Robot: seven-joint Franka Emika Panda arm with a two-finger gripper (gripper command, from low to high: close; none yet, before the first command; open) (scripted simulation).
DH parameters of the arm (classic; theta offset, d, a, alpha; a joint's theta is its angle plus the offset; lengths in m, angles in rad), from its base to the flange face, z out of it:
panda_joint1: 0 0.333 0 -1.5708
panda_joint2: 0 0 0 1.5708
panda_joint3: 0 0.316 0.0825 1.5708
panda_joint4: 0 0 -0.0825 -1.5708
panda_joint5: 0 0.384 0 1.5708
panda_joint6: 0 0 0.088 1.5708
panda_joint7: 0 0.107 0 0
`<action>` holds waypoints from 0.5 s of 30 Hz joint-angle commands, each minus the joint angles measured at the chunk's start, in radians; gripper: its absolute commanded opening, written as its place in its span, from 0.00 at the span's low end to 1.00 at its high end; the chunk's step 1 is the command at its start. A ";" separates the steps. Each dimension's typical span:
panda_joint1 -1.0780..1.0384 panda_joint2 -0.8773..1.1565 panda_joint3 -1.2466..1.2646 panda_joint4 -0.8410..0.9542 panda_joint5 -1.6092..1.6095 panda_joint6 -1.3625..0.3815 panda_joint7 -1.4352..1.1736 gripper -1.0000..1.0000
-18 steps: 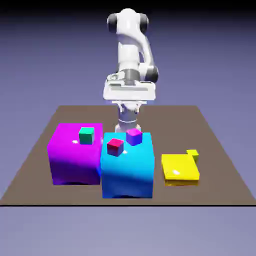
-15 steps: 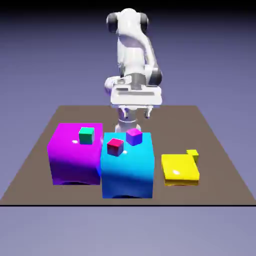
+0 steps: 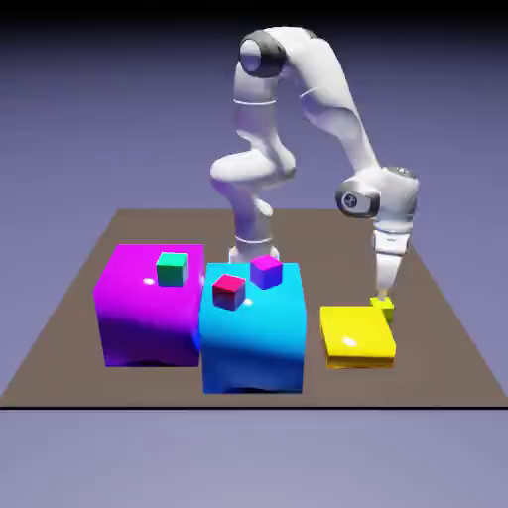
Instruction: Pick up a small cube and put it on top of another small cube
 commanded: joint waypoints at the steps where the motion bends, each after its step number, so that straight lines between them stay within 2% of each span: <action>1: 0.034 0.036 0.014 0.012 -0.014 -0.023 -0.017 0.50; 8: 0.112 0.238 -0.113 0.034 -0.180 0.146 0.107 0.50; 9: 0.112 0.238 -0.113 0.034 -0.180 0.146 0.107 0.00; 15: 0.042 0.057 0.001 0.014 -0.031 -0.006 -0.004 0.00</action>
